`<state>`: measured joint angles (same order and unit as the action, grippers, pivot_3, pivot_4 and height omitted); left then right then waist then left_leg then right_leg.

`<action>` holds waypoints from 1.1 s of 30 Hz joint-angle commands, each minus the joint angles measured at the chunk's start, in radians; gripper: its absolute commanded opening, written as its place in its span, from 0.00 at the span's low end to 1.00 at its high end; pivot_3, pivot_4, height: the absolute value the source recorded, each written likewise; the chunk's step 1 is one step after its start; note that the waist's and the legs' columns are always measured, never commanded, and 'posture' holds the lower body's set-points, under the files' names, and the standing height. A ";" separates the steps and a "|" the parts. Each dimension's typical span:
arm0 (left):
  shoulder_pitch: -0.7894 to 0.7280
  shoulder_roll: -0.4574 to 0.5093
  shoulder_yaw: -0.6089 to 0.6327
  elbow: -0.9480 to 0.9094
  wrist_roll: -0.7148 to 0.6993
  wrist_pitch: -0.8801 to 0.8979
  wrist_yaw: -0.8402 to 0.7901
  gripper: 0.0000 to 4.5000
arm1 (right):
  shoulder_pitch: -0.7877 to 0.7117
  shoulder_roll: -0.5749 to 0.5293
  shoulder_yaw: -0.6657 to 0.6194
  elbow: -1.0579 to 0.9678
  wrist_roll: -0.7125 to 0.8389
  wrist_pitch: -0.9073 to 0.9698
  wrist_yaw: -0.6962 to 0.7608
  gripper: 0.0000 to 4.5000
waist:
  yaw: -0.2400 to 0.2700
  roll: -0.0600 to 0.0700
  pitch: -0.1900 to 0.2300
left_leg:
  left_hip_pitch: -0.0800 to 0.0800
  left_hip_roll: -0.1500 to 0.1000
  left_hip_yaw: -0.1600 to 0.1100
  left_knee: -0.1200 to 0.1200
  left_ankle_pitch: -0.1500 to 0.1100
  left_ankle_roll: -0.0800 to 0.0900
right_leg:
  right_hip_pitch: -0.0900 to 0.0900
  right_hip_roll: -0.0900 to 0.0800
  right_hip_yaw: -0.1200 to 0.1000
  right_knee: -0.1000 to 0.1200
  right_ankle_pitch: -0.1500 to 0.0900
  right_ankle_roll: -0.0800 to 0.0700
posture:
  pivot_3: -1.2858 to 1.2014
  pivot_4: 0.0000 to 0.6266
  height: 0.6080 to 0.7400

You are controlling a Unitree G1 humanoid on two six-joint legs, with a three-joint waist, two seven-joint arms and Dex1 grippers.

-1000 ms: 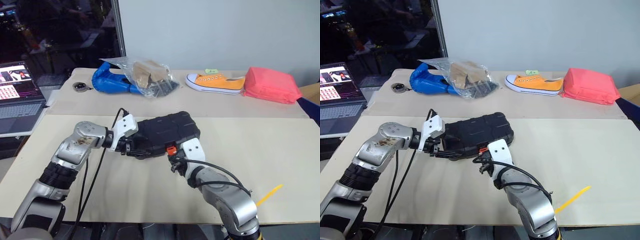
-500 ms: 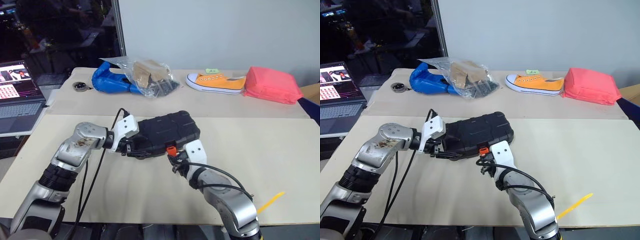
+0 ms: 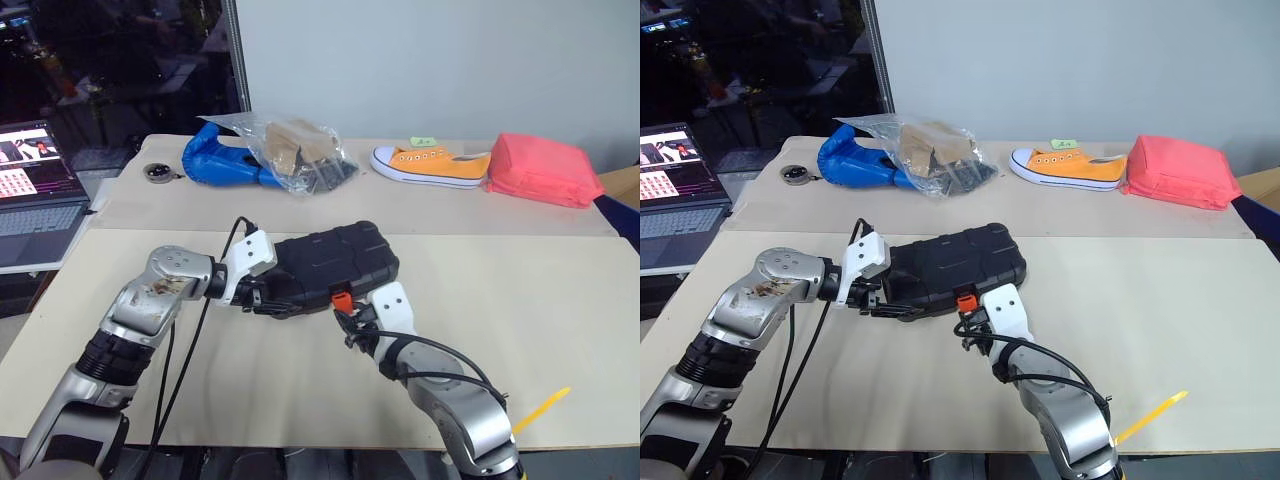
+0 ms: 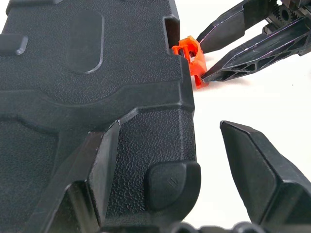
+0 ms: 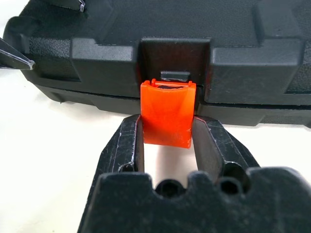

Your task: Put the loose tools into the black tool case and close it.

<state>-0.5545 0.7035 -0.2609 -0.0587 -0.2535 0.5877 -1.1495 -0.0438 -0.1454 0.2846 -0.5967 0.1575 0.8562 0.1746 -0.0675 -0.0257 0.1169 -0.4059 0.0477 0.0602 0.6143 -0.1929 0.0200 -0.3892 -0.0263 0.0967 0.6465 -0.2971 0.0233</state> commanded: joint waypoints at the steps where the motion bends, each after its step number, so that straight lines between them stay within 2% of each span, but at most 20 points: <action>1: 0.047 -0.002 -0.074 0.040 0.031 0.060 -0.007 0.78 | -0.015 0.023 -0.004 -0.066 0.034 -0.066 0.025 0.26 | 0.000 0.000 0.000 | 0.000 0.000 0.000 0.000 0.000 0.000 | 0.000 0.000 0.000 0.000 0.000 0.000 | 0.52 0.24 1.00; 14: 0.048 -0.007 -0.073 0.037 0.032 0.062 0.000 0.78 | -0.030 0.031 0.002 -0.024 0.024 -0.105 0.023 0.26 | 0.002 0.000 0.000 | 0.000 0.000 0.000 0.000 0.000 0.000 | 0.000 0.000 0.000 0.000 0.000 0.000 | 0.52 0.24 1.00; 19: 0.050 -0.011 -0.075 0.036 0.031 0.063 0.005 0.78 | -0.078 0.034 0.009 0.045 0.003 -0.078 0.007 0.26 | 0.001 -0.001 0.000 | 0.001 0.000 0.000 0.000 0.000 0.000 | 0.000 0.000 0.000 0.000 0.000 0.000 | 0.52 0.24 1.00; 21: 0.050 -0.012 -0.075 0.035 0.030 0.063 0.008 0.78 | -0.088 0.023 0.012 0.045 0.000 -0.072 0.015 0.48 | 0.000 -0.001 0.000 | 0.001 0.000 0.000 0.000 0.000 0.000 | 0.000 0.000 0.000 0.000 0.000 0.000 | 0.52 0.24 1.00; 22: 0.051 -0.013 -0.075 0.035 0.029 0.064 0.009 0.78 | -0.086 0.015 0.010 0.037 -0.001 -0.070 0.017 0.53 | 0.001 -0.001 0.000 | 0.001 0.000 0.000 0.000 0.000 0.000 | 0.001 0.000 0.000 0.000 0.000 0.000 | 0.52 0.24 1.00; 25: 0.050 -0.015 -0.072 0.037 0.029 0.064 0.012 0.78 | -0.057 -0.019 -0.012 -0.037 0.037 -0.034 0.046 0.76 | 0.002 -0.001 0.000 | 0.001 0.000 0.000 0.000 0.000 0.000 | 0.001 0.000 0.000 0.000 0.000 0.000 | 0.52 0.24 1.00; 31: 0.046 -0.026 -0.070 0.053 0.034 0.055 0.014 0.78 | -0.024 -0.096 -0.080 -0.141 0.092 0.043 0.094 0.76 | 0.014 -0.001 0.000 | 0.000 -0.002 0.000 0.000 0.000 0.000 | 0.001 0.000 0.000 0.000 0.000 -0.001 | 0.52 0.24 1.00; 32: 0.045 -0.028 -0.070 0.058 0.035 0.051 0.014 0.78 | -0.016 -0.110 -0.095 -0.155 0.108 0.056 0.106 0.64 | 0.017 -0.001 0.000 | 0.000 -0.002 0.000 -0.001 0.000 0.000 | 0.001 0.000 0.000 0.000 0.000 -0.001 | 0.52 0.24 1.00; 33: 0.045 -0.030 -0.069 0.062 0.036 0.046 0.013 0.78 | -0.009 -0.119 -0.110 -0.167 0.124 0.069 0.117 0.57 | 0.020 -0.001 0.000 | 0.000 -0.002 0.000 -0.001 0.000 0.000 | 0.001 0.000 0.000 0.000 0.000 -0.001 | 0.52 0.24 1.00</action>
<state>-0.5518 0.6684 -0.2609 -0.0637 -0.2550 0.5914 -1.1325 -0.0586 -0.2565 0.2122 -0.7058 0.2452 0.9035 0.2703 -0.0474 -0.0269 0.1167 -0.4063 0.0454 0.0607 0.6134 -0.1929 0.0200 -0.3885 -0.0259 0.0966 0.6462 -0.2969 0.0229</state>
